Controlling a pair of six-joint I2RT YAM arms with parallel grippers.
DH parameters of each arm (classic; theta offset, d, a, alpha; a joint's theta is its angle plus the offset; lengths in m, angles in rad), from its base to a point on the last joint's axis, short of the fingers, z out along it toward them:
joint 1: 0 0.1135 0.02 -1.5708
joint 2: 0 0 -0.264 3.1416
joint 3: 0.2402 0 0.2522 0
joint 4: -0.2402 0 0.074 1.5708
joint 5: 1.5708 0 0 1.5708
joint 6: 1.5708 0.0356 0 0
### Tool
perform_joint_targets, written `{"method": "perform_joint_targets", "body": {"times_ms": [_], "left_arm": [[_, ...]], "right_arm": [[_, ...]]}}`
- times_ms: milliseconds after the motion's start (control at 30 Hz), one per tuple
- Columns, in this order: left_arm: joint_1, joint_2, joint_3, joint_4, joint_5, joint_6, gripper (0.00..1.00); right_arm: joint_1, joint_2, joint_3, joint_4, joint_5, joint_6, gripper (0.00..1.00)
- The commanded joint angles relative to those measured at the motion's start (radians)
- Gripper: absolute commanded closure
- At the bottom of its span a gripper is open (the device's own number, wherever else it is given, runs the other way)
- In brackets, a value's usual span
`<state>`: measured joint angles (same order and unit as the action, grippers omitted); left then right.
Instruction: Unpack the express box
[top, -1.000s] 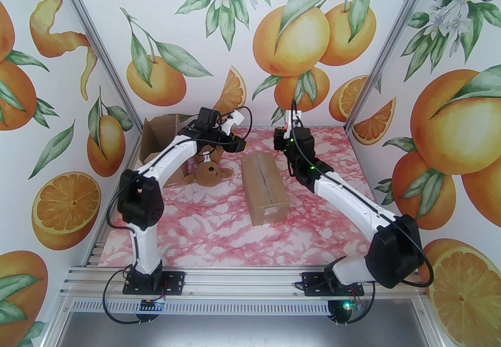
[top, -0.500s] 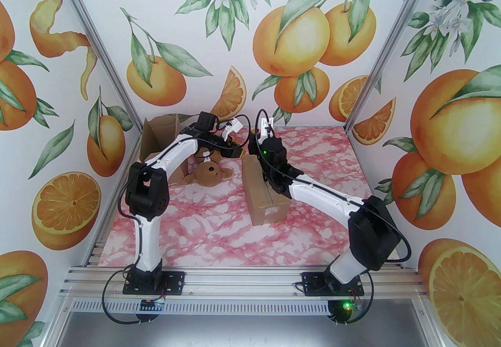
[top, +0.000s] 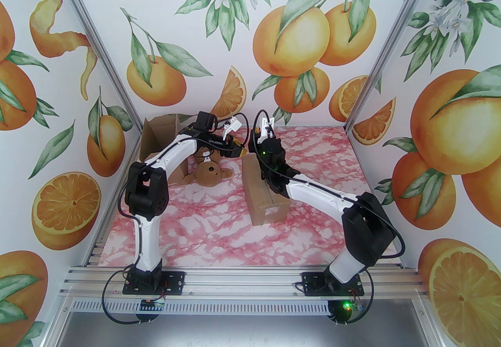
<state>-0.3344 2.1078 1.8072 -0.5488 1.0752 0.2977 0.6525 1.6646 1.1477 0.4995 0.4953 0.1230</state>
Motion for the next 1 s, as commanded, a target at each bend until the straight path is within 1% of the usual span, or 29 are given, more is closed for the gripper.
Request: {"method": "perform_joint_targets", "body": {"times_ms": [0, 267, 333, 567, 733, 833, 967], "left_arm": [[-0.007, 0.025, 0.003, 0.022, 0.047, 0.014, 0.48], [-0.023, 0.041, -0.007, 0.023, 0.02, 0.014, 0.48], [-0.035, 0.052, -0.006, 0.013, -0.01, 0.019, 0.48], [-0.046, 0.063, -0.011, -0.02, -0.031, 0.041, 0.48], [-0.049, 0.064, -0.019, -0.032, -0.046, 0.052, 0.48], [-0.051, 0.065, -0.023, -0.033, -0.05, 0.051, 0.49], [-0.053, 0.064, -0.032, -0.032, -0.054, 0.054, 0.49]], "right_arm": [[-0.019, 0.004, -0.019, 0.033, 0.031, -0.003, 0.98], [-0.03, 0.0, -0.034, 0.033, 0.01, 0.0, 0.99], [-0.033, -0.001, -0.04, 0.032, -0.009, 0.009, 0.99], [-0.034, 0.007, -0.044, 0.013, -0.023, 0.03, 0.99], [-0.034, 0.009, -0.058, 0.032, -0.033, 0.038, 0.99], [-0.034, 0.01, -0.077, 0.085, -0.048, 0.044, 0.99], [-0.034, 0.017, -0.086, 0.103, -0.059, 0.057, 0.99]]}}
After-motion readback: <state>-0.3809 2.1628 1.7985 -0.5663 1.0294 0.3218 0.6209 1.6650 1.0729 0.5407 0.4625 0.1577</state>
